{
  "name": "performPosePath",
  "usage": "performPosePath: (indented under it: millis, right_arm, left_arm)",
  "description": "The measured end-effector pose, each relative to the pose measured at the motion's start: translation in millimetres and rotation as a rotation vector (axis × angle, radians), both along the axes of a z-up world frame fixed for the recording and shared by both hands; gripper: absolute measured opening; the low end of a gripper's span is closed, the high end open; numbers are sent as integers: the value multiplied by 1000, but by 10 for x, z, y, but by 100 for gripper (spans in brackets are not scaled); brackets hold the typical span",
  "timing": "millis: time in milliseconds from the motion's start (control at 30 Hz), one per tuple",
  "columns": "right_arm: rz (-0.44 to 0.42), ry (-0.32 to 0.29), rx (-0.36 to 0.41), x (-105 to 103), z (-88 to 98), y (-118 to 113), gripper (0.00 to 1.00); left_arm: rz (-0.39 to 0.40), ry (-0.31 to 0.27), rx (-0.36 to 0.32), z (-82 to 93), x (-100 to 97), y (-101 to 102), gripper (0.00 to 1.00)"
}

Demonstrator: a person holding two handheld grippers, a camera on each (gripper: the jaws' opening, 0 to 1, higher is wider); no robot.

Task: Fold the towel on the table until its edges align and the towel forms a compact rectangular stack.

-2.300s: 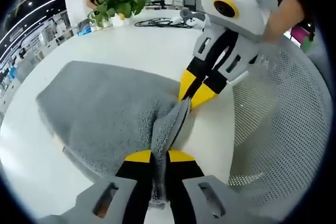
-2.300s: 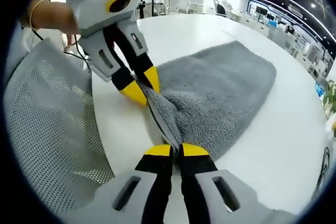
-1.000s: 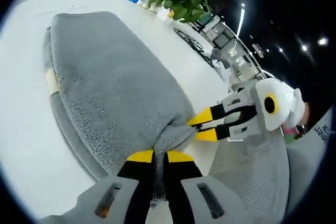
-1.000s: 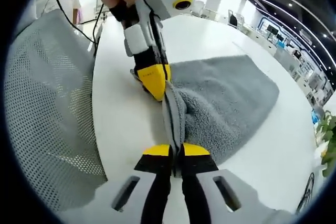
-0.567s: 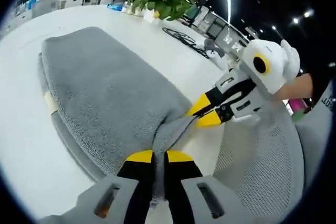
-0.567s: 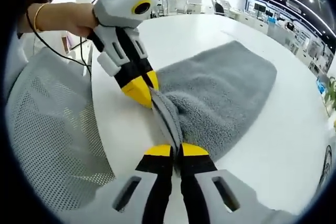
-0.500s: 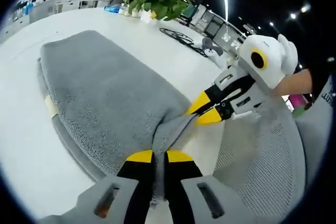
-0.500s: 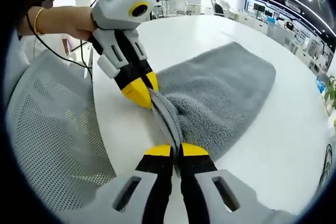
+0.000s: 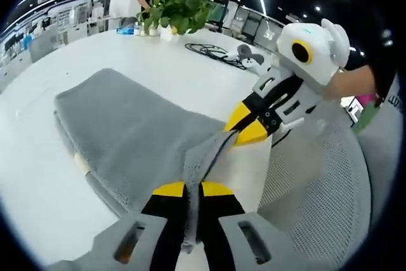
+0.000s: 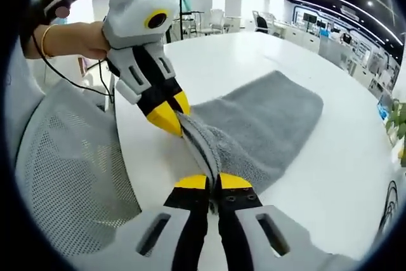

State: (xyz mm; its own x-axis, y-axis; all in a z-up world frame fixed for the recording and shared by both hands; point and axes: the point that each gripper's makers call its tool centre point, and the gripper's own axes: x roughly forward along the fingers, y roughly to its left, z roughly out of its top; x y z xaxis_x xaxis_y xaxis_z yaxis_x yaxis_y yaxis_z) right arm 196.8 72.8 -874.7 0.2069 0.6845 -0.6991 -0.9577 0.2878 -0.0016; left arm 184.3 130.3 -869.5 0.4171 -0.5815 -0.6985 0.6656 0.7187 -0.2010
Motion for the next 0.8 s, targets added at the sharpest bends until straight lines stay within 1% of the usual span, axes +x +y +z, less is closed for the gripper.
performPosePath:
  millis: [67, 100, 233, 433, 567, 667, 800]
  right_arm:
    - [3, -13, 6, 6, 46, -4, 2]
    - [4, -20, 11, -20, 112, -7, 2]
    - [0, -24, 33, -22, 202, -24, 2]
    - [14, -21, 44, -53, 318, -40, 2]
    - [31, -22, 56, -110, 437, -48, 2]
    - [49, -27, 59, -139, 494, -46, 2]
    - [59, -35, 74, -143, 630, -49, 2]
  left_arm:
    - [-11, -14, 6, 47, 8, -3, 7]
    - [-14, -22, 8, 77, 11, -3, 7]
    - [-21, -55, 9, 196, 9, -6, 7]
    - [-28, -77, 19, 304, -49, -30, 7]
    - [-28, -84, 7, 384, -93, -33, 7]
    - [-34, -89, 5, 456, -111, -39, 7]
    - [-41, -105, -3, 579, -122, -36, 7]
